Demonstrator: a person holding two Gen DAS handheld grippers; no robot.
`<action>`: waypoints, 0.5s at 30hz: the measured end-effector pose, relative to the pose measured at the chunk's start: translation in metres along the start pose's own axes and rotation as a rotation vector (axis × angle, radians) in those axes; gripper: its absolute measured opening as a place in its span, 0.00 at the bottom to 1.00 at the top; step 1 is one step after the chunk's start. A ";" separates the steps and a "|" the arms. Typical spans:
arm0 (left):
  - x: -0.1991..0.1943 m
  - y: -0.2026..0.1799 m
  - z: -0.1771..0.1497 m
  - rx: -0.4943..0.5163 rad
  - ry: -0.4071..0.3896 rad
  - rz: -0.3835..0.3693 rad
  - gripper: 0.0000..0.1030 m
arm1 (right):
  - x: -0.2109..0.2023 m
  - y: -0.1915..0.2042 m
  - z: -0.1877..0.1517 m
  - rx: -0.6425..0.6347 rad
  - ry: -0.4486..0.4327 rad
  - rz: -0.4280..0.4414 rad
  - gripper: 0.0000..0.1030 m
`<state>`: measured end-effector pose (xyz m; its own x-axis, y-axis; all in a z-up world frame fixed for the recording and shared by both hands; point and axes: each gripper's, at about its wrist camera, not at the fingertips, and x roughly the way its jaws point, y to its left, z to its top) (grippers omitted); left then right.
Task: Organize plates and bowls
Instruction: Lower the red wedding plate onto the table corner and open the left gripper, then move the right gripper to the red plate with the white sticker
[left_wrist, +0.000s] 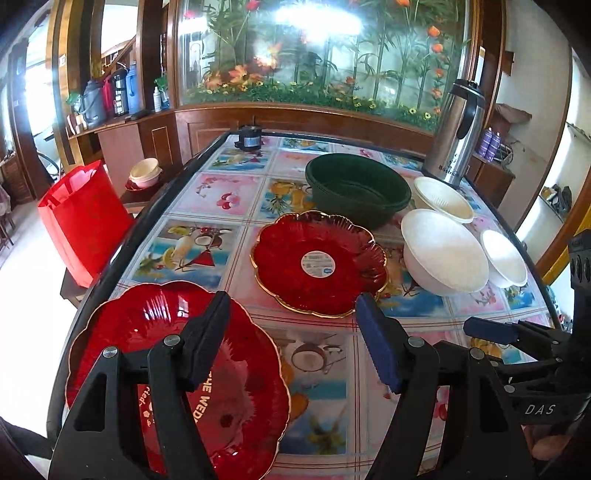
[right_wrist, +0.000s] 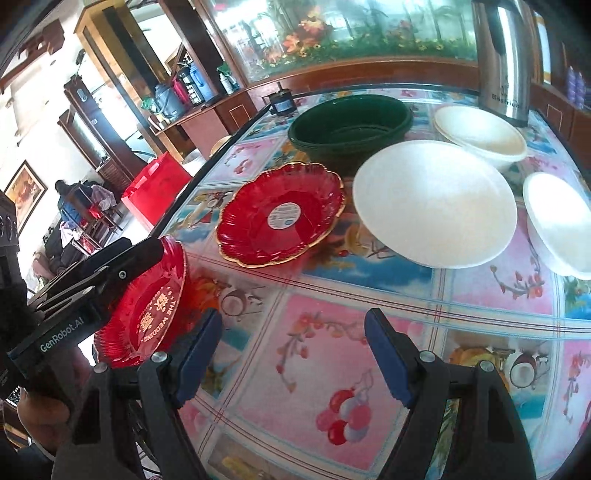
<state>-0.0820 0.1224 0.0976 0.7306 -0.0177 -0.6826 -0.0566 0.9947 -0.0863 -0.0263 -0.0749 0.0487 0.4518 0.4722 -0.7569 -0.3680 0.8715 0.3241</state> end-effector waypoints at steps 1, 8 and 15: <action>0.001 -0.001 0.000 -0.003 0.005 -0.004 0.68 | 0.000 -0.001 0.000 0.003 0.000 0.002 0.77; 0.009 -0.005 0.000 -0.008 0.023 -0.020 0.68 | 0.003 -0.004 0.000 0.009 0.005 -0.003 0.77; 0.018 -0.009 0.007 0.002 0.030 -0.014 0.68 | 0.009 -0.005 0.004 0.013 0.013 -0.002 0.77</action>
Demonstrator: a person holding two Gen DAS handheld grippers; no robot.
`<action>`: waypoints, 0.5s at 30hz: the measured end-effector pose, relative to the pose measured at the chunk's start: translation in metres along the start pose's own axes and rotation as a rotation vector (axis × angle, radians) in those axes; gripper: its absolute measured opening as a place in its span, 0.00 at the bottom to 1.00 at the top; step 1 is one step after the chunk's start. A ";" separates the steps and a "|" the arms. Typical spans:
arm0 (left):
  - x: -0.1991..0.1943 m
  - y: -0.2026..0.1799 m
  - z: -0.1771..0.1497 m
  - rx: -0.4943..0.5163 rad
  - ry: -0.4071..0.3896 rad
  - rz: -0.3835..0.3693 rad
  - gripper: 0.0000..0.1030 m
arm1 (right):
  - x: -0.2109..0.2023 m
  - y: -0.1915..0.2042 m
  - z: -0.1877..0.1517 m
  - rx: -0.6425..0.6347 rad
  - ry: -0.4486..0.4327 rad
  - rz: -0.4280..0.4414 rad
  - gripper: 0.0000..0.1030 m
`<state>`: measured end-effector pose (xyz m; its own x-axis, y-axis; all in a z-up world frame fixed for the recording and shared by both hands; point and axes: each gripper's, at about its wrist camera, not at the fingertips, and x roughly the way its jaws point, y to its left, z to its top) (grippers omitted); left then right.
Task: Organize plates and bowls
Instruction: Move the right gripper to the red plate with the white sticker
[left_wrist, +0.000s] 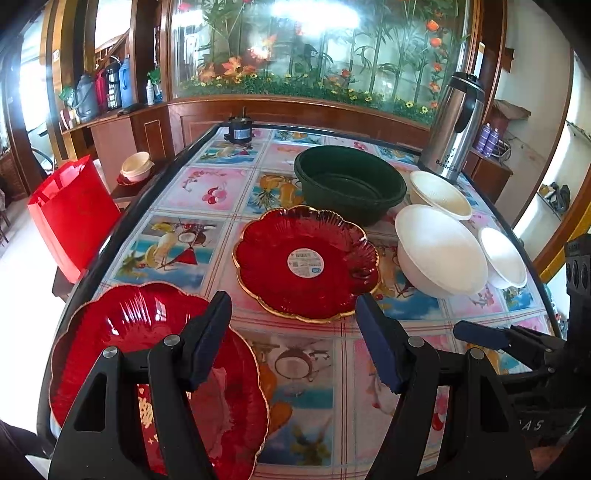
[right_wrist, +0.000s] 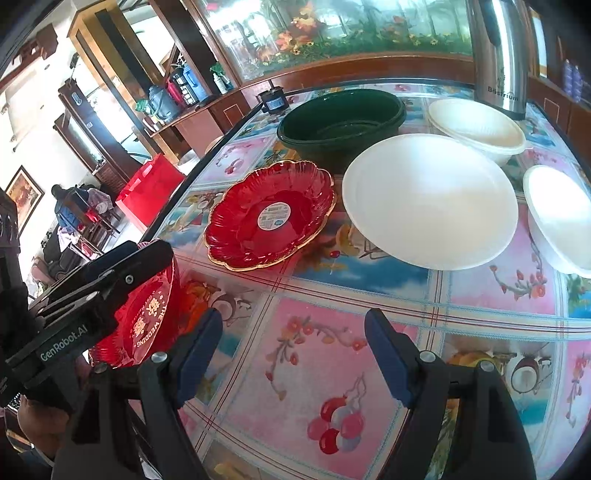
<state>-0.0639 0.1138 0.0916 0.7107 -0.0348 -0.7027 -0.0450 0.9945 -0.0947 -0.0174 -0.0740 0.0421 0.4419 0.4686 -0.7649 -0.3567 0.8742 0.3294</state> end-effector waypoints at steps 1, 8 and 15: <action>0.001 0.000 0.001 -0.001 0.001 0.001 0.68 | 0.002 0.000 0.001 0.001 0.002 -0.001 0.77; 0.016 0.002 0.010 0.002 0.028 0.008 0.68 | 0.011 -0.001 0.010 0.006 0.010 -0.005 0.78; 0.032 0.009 0.025 -0.018 0.071 0.008 0.68 | 0.022 0.000 0.026 0.011 0.008 -0.013 0.78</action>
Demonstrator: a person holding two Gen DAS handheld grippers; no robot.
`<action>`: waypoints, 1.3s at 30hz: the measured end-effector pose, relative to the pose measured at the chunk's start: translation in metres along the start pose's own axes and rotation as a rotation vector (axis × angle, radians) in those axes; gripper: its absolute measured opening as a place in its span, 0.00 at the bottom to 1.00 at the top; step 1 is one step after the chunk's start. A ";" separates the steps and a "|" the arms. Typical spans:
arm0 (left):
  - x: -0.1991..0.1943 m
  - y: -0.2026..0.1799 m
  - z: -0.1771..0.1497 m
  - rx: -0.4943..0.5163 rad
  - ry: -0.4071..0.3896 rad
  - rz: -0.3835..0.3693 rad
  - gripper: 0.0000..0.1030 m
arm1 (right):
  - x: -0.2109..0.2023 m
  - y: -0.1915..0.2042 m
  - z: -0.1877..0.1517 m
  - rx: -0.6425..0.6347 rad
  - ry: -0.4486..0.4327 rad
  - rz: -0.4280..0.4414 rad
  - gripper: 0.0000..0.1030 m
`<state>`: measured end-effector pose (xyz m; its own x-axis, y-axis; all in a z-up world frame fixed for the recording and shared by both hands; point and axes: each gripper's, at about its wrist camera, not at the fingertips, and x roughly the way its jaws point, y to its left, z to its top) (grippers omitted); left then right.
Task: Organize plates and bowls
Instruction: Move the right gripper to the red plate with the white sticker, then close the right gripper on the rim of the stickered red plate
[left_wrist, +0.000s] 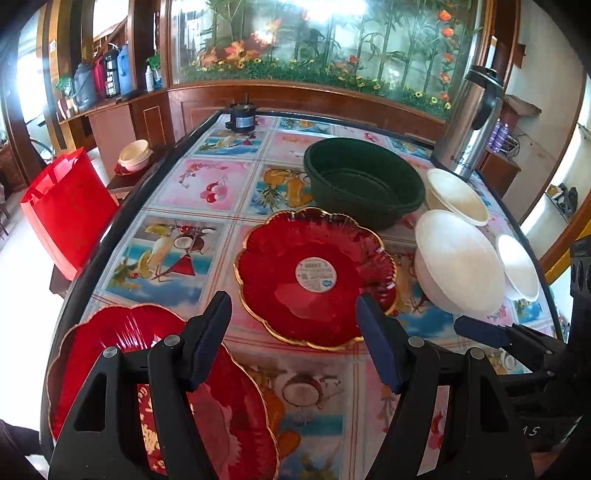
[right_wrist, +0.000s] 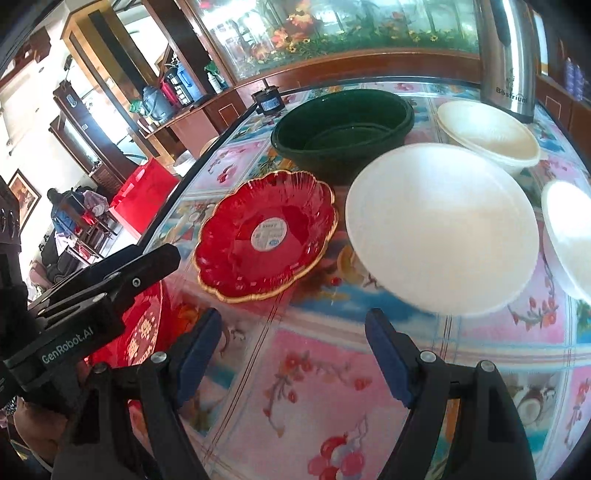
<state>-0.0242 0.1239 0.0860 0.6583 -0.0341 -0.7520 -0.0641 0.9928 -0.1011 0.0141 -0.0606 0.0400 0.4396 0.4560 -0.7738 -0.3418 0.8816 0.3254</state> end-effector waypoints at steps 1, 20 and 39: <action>0.001 0.001 0.002 0.000 0.001 -0.001 0.68 | 0.002 0.000 0.001 -0.001 0.000 0.001 0.78; 0.049 0.030 0.045 -0.015 0.178 -0.052 0.68 | 0.035 -0.005 0.024 0.038 0.027 -0.004 0.77; 0.101 0.045 0.049 -0.038 0.266 -0.031 0.22 | 0.050 -0.013 0.025 0.105 0.025 0.023 0.33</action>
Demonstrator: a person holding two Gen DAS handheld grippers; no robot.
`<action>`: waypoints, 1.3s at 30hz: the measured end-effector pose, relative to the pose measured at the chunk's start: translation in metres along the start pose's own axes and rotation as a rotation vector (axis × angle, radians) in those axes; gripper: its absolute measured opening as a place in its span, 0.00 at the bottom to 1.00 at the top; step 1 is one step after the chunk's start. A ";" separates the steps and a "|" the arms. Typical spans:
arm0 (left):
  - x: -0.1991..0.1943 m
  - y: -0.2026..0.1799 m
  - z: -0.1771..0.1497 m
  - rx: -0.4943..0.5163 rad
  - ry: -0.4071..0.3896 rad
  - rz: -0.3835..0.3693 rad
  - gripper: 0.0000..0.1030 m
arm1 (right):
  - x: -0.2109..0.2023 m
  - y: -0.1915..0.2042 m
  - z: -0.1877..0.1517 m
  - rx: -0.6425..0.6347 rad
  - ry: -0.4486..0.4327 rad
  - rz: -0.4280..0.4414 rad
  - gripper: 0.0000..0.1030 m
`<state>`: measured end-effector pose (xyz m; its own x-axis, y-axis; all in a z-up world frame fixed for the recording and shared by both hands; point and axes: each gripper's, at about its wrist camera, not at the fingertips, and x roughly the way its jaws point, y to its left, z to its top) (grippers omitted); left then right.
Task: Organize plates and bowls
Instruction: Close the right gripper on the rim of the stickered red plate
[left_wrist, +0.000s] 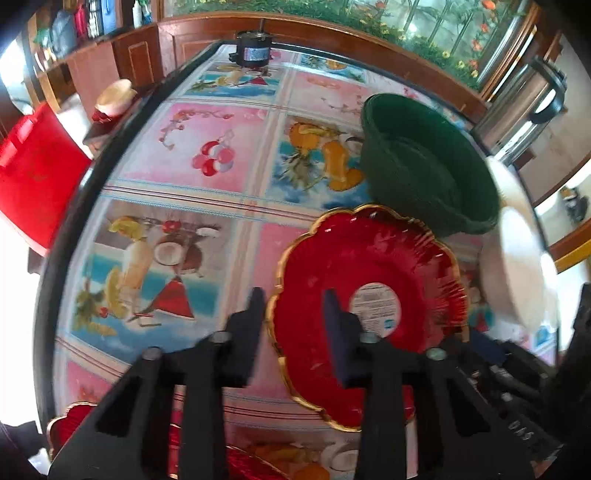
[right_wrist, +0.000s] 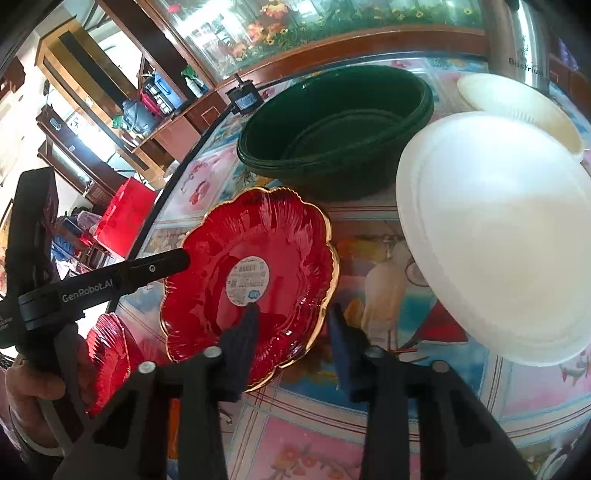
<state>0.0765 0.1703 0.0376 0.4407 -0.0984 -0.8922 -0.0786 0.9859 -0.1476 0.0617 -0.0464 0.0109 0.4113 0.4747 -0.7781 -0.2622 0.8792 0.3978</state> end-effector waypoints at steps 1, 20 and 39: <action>0.000 0.000 -0.001 0.009 -0.005 0.009 0.17 | 0.000 -0.001 -0.001 -0.002 0.001 -0.002 0.31; 0.011 0.010 -0.004 -0.004 0.037 -0.013 0.12 | 0.005 0.000 0.000 -0.014 0.024 0.009 0.22; -0.044 0.002 -0.023 0.005 -0.062 -0.057 0.11 | -0.030 0.019 -0.008 -0.126 -0.048 -0.078 0.18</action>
<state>0.0362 0.1734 0.0665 0.4988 -0.1459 -0.8544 -0.0473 0.9797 -0.1949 0.0368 -0.0442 0.0382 0.4747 0.4096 -0.7791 -0.3342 0.9027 0.2709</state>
